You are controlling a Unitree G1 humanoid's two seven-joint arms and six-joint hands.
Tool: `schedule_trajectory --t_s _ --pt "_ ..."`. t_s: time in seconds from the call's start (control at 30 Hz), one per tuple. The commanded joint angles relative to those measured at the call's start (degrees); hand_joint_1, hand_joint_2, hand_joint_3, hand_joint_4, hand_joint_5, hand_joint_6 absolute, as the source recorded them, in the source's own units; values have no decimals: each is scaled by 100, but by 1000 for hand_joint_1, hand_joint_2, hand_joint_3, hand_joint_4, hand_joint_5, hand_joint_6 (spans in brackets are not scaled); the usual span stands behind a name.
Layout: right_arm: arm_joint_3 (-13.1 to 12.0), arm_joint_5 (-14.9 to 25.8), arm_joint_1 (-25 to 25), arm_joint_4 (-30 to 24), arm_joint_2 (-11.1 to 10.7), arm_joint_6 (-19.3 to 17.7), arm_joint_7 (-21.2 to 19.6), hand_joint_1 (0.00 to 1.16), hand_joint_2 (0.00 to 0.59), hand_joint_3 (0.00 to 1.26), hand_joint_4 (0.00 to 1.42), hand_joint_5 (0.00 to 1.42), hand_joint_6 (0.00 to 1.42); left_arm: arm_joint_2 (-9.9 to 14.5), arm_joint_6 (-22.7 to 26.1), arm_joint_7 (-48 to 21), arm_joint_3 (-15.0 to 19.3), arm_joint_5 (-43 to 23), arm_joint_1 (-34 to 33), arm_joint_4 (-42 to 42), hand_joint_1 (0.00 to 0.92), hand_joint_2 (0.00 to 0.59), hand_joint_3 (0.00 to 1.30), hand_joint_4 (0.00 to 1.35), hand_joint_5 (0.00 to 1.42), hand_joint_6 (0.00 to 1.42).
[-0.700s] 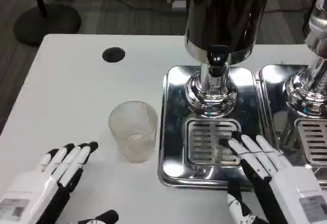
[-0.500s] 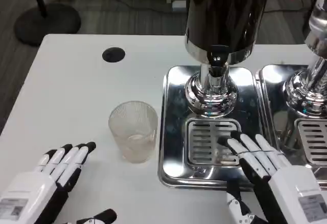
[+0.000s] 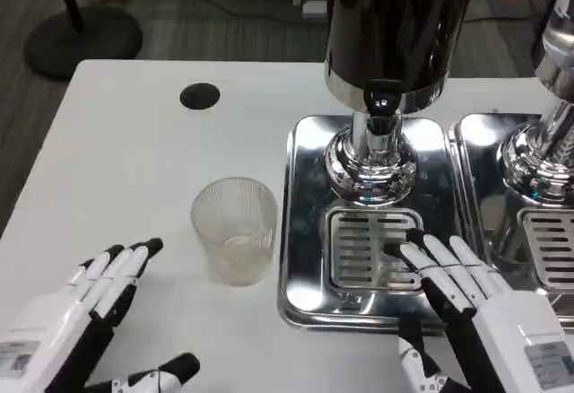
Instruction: Grasp the cup under the faucet to collect the drink, then remove the cup.
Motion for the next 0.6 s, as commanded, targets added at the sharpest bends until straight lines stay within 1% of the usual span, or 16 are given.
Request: schedule_trajectory --t_s 0.03,0.1,0.2,0.27,0.47,0.53,0.6 --pt "-18 22 27 -46 45 44 -70 459 586 191 96 62 177 -30 46 -87 2 -278 -194 175 0 84 0 0 0 44" --pt "-18 20 32 -43 54 40 -74 460 586 193 96 62 177 -63 80 -124 0 -391 -293 248 0 80 0 0 0 45" --pt "-17 12 40 -43 73 33 -85 461 586 195 96 62 181 -101 131 -201 -13 -547 -485 362 0 72 0 0 3 91" --pt "-15 4 41 -41 88 32 -88 462 586 196 96 62 184 -125 226 -360 -53 -702 -707 477 0 68 0 0 16 105" --pt "-8 -13 103 -77 125 36 -123 464 586 197 96 62 189 -188 334 -654 -145 -967 -1245 842 0 64 0 0 26 113" --pt "-3 -18 109 -83 139 42 -124 465 586 205 103 69 194 -188 329 -705 -220 -998 -1409 1006 0 62 0 0 29 114" --pt "1 -22 117 -91 149 47 -129 466 586 207 105 71 195 -202 328 -750 -338 -989 -1635 1223 11 48 0 0 28 117"
